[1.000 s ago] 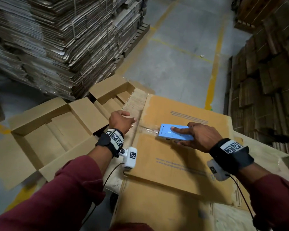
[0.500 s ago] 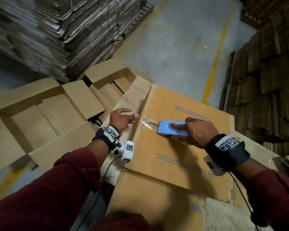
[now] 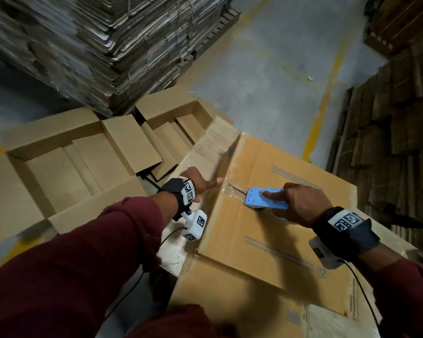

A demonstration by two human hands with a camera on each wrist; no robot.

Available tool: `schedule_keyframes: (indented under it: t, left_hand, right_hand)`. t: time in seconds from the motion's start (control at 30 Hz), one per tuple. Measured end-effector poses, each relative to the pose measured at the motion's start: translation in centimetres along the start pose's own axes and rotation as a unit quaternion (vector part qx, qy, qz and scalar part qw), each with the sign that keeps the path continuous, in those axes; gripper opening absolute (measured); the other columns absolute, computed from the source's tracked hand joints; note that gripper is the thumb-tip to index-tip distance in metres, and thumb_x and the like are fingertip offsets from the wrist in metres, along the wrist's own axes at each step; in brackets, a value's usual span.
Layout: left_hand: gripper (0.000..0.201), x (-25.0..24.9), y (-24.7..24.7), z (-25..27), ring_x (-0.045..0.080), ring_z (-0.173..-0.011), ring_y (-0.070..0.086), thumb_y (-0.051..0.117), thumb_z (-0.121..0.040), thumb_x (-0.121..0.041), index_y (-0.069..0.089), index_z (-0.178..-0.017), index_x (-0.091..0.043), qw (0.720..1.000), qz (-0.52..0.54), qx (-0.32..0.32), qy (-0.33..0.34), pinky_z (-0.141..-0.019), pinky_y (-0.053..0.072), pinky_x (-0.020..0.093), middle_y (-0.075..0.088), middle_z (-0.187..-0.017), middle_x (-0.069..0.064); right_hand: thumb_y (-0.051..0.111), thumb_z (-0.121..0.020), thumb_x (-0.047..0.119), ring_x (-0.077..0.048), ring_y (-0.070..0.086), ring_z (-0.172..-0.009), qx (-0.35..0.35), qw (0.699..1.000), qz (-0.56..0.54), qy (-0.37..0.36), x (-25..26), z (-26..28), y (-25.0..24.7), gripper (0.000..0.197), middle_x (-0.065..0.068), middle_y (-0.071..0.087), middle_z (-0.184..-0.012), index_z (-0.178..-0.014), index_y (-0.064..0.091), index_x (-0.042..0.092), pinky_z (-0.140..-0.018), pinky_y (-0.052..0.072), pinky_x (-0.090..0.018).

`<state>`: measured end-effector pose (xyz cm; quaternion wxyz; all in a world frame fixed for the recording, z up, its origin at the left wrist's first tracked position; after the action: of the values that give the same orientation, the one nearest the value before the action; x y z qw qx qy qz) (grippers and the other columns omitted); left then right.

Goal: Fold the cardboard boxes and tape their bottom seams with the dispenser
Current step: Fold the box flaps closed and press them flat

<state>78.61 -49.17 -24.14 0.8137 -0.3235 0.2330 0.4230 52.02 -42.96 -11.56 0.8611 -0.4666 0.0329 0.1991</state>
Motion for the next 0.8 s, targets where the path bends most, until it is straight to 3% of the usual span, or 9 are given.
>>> schedule_keyframes:
  t: [0.07,0.2,0.3,0.4,0.5,0.57,0.63,0.7,0.8]
  left_hand:
    - [0.056,1.5,0.4,0.3,0.028,-0.056,0.07,0.08,-0.083,-0.058,0.055,-0.072,-0.008,0.997,-0.068,0.028,-0.032,-0.039,0.05,0.028,0.071,-0.067,0.014]
    - [0.01,3.0,2.5,0.0,0.032,-0.088,0.077,0.076,-0.087,-0.009,0.076,-0.088,0.001,0.988,-0.149,0.046,-0.021,-0.062,0.056,0.031,0.077,-0.094,0.022]
    - [0.017,1.6,1.2,0.1,0.032,-0.086,0.075,0.061,-0.093,-0.013,0.078,-0.09,-0.011,0.998,-0.025,-0.055,0.015,-0.072,0.06,0.035,0.078,-0.092,0.011]
    - [0.02,-0.8,-0.9,2.0,0.021,-0.094,0.071,0.062,-0.096,-0.032,0.075,-0.085,-0.022,0.971,0.164,-0.122,0.12,-0.092,0.06,0.046,0.077,-0.097,0.001]
    - [0.084,-2.5,1.4,5.5,0.024,-0.131,0.056,0.04,-0.09,-0.084,0.063,-0.136,-0.018,0.961,0.241,0.049,0.129,-0.116,0.04,0.058,0.061,-0.143,0.005]
    - [0.118,-2.8,3.7,6.5,0.024,-0.156,0.022,0.026,-0.069,-0.103,0.022,-0.163,-0.032,0.937,0.276,0.192,0.094,-0.126,0.015,0.06,0.023,-0.17,0.002]
    - [0.118,-3.0,4.5,6.1,0.022,-0.16,0.005,0.017,-0.061,-0.108,0.004,-0.162,-0.048,0.909,0.295,0.28,0.091,-0.125,-0.001,0.063,0.006,-0.173,-0.004]
    - [0.113,-3.1,3.9,5.5,0.025,-0.159,0.012,0.012,-0.059,-0.11,0.01,-0.159,-0.056,0.893,0.29,0.335,0.073,-0.124,-0.003,0.063,0.016,-0.172,-0.004]
    - [0.11,-3.3,2.7,5.4,0.028,-0.159,0.009,0.004,-0.067,-0.105,0.007,-0.162,-0.049,0.91,0.268,0.315,0.044,-0.126,-0.002,0.055,0.017,-0.171,0.003]
  right_hand:
    - [0.051,-0.094,0.067,-0.024,0.062,-0.101,-0.001,1.0,0.001,0.004,-0.2,0.0,0.3,0.061,0.005,0.046,-0.101,-0.149,0.025,0.065,-0.068,0.04,-0.032]
    - [0.047,-0.094,0.068,-0.023,0.062,-0.1,0.0,1.0,-0.003,0.004,-0.3,0.2,0.9,0.061,0.005,0.047,-0.105,-0.149,0.019,0.067,-0.069,0.044,-0.032]
    - [0.045,-0.094,0.069,-0.021,0.061,-0.101,-0.005,1.0,-0.009,0.008,-0.4,0.4,1.3,0.061,0.005,0.049,-0.109,-0.149,0.018,0.067,-0.07,0.044,-0.032]
    - [0.045,-0.093,0.071,-0.02,0.061,-0.102,-0.009,1.0,-0.017,0.008,-0.5,0.3,1.4,0.06,0.005,0.049,-0.11,-0.148,0.019,0.068,-0.069,0.043,-0.032]
    - [0.047,-0.093,0.069,-0.021,0.06,-0.1,-0.012,1.0,-0.019,0.007,-0.5,0.3,1.3,0.059,0.006,0.047,-0.107,-0.147,0.021,0.068,-0.069,0.042,-0.031]
    - [0.047,-0.094,0.069,-0.021,0.06,-0.1,-0.011,1.0,-0.017,0.006,-0.3,0.3,1.4,0.058,0.006,0.047,-0.107,-0.147,0.023,0.068,-0.068,0.04,-0.031]
    - [0.046,-0.095,0.068,-0.022,0.06,-0.101,-0.004,1.0,-0.007,0.004,-0.1,0.0,1.5,0.058,0.005,0.049,-0.109,-0.148,0.023,0.067,-0.067,0.038,-0.03]
    - [0.048,-0.095,0.067,-0.022,0.061,-0.101,0.001,1.0,-0.01,0.003,-0.2,-0.2,1.3,0.057,0.005,0.05,-0.109,-0.148,0.025,0.066,-0.067,0.038,-0.03]
    - [0.05,-0.094,0.067,-0.022,0.061,-0.102,0.002,1.0,-0.007,-0.006,-0.4,-0.3,0.7,0.059,0.005,0.05,-0.109,-0.148,0.027,0.065,-0.068,0.039,-0.03]
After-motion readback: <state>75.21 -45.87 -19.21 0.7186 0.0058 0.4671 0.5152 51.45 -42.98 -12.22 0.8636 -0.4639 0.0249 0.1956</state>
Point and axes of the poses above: each hand's wrist, its own z-axis away from the middle knuckle, its own y-axis out of the palm, x = y × z, the point moved 4 cm from there along -z, towards the middle knuckle
